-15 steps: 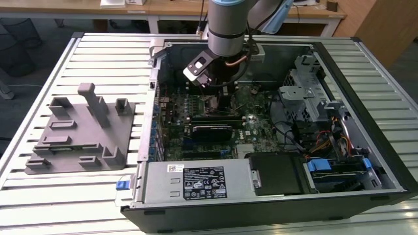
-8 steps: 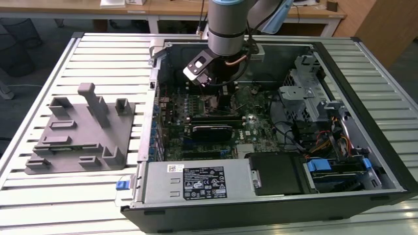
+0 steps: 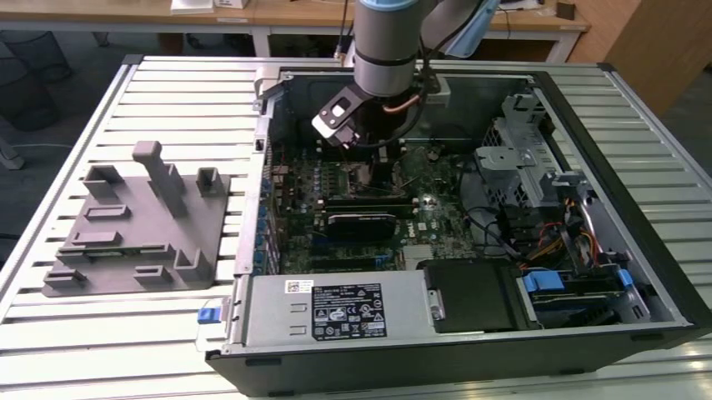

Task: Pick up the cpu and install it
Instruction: 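Place the cpu into insertion slot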

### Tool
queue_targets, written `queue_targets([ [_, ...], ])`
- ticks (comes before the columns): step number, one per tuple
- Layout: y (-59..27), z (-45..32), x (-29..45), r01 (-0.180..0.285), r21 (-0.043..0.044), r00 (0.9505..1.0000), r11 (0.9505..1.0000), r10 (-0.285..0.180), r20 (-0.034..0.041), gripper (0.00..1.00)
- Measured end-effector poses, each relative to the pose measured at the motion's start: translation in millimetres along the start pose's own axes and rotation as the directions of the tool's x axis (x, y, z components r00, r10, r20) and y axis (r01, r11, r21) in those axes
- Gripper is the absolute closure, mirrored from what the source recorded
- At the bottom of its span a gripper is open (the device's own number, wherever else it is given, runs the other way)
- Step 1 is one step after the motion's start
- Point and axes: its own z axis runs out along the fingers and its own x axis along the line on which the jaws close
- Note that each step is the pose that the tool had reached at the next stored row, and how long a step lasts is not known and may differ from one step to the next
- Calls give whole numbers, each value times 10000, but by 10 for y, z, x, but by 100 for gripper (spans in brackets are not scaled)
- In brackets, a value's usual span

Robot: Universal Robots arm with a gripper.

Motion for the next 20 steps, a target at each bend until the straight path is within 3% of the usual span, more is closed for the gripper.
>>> queue_targets([
  [20,-2,84,2,-5,5,10000,10000,5,-4,46],
])
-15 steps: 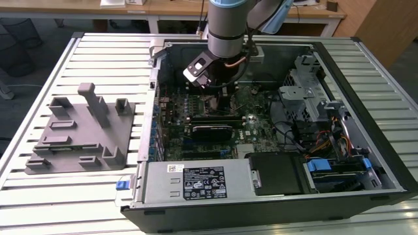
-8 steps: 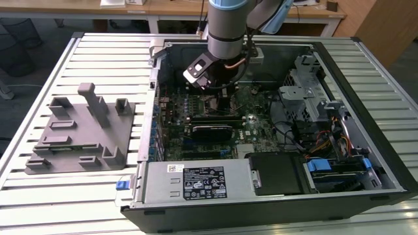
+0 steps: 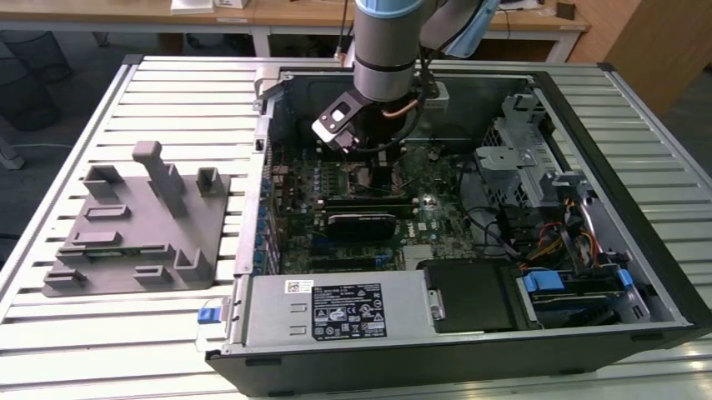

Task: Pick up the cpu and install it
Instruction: 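Place the cpu into insertion slot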

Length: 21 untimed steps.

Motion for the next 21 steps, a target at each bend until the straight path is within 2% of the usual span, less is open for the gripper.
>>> queue_targets([
  [13,3,-15,-3,-172,26,9998,9998,172,-39,46],
  [21,5,0,-3,-41,22,10000,10000,41,-53,46],
])
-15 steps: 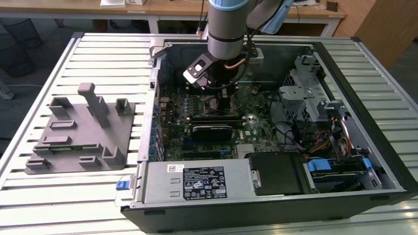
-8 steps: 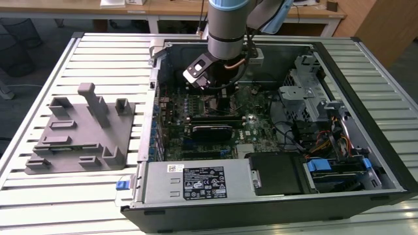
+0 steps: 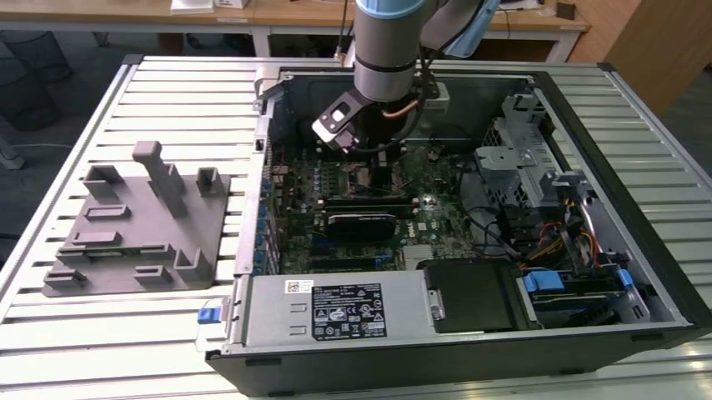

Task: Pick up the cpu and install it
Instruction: 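Place the cpu into insertion slot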

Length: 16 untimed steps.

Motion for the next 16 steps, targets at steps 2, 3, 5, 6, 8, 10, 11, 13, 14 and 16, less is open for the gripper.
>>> queue_targets([
  [2,0,2,-5,50,-1,10000,10000,-50,-2,46],
  [3,1,3,-11,53,-2,10000,10000,-53,-3,46],
  [5,0,5,-21,52,-2,10000,10000,-52,-1,46],
  [6,0,6,-24,51,-2,10000,10000,-51,-1,46],
  [8,0,7,-24,50,-1,10000,10000,-50,-1,46],
  [10,0,8,-24,51,-1,10000,10000,-51,-2,46],
  [11,0,8,-24,51,-2,10000,10000,-51,-3,46],
  [13,0,8,-24,51,-2,10000,10000,-51,-2,46],
  [14,0,8,-24,51,-2,10000,10000,-51,-2,46],
  [16,1,9,-24,52,-5,10000,10000,-52,-5,46],
])
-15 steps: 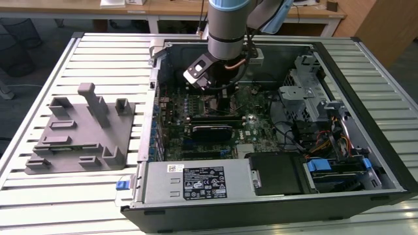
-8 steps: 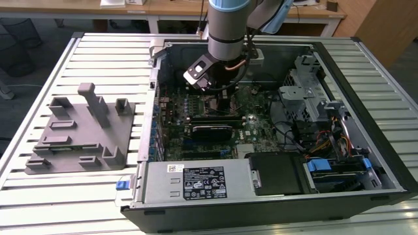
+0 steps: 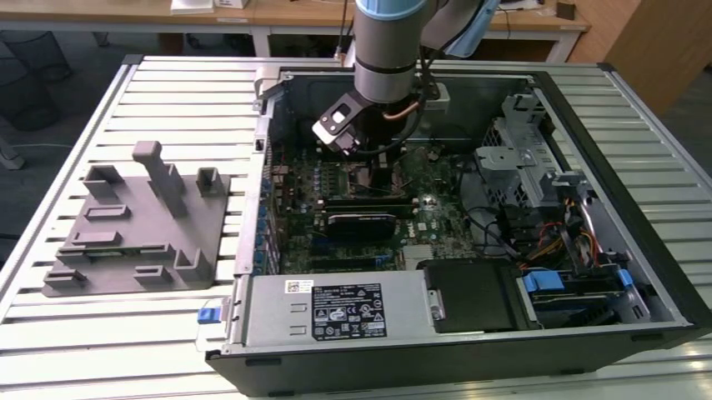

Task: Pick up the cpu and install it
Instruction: 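Place the cpu into insertion slot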

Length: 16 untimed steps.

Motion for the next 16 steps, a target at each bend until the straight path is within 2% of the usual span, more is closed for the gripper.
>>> queue_targets([
  [3,0,2,0,-1,-1,10000,10000,1,-5,45],
  [4,0,-1,0,-1,0,10000,10000,1,-2,39],
  [13,1,-61,0,-1,1,10000,10000,1,-42,39],
  [16,5,-62,1,-2,5,10000,10000,2,-89,40],
])
